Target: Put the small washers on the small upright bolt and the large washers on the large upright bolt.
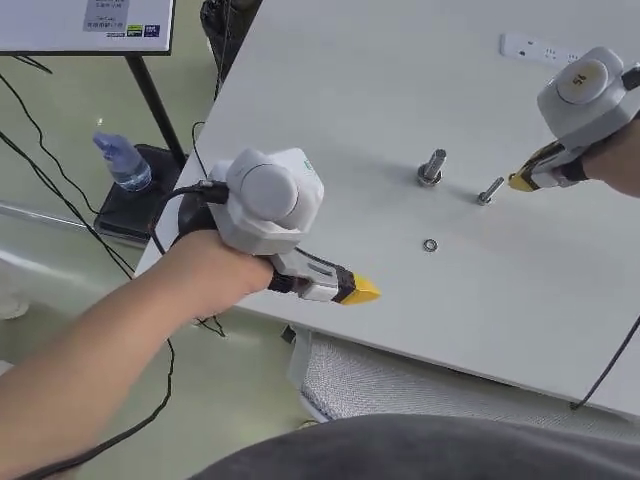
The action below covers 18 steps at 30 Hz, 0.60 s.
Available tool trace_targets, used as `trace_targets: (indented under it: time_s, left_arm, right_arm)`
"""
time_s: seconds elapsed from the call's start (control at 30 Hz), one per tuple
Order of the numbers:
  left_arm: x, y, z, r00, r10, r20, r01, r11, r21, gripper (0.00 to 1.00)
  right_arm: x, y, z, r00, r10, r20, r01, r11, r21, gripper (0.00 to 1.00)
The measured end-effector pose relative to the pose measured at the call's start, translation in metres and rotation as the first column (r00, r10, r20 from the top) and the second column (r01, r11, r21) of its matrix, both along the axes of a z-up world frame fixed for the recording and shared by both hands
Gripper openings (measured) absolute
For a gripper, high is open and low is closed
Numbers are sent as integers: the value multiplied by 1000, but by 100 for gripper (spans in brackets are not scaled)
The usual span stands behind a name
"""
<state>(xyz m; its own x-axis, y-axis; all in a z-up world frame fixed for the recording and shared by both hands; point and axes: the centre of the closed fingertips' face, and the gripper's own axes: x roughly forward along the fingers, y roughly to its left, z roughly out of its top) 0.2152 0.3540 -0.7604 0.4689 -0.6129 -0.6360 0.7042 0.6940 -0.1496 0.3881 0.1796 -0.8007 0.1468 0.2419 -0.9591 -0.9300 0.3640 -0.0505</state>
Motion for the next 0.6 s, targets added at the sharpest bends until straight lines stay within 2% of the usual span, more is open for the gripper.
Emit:
trace_targets:
  time_s: [0.27,0.37,0.6]
  left_arm:
    - [0,2,1,1000,5,0,-5,1000,-3,94]
    - [1,0,2,1000,12,0,-12,1000,-27,97]
    - [-1,1,0,1000,16,-5,-16,999,-27,99]
  right_arm:
    - [6,4,-7,1000,19,-13,-19,1000,-6,13]
    - [7,6,-8,999,38,-6,-38,999,-16,13]
    - [8,7,-12,999,34,-17,-34,999,-23,13]
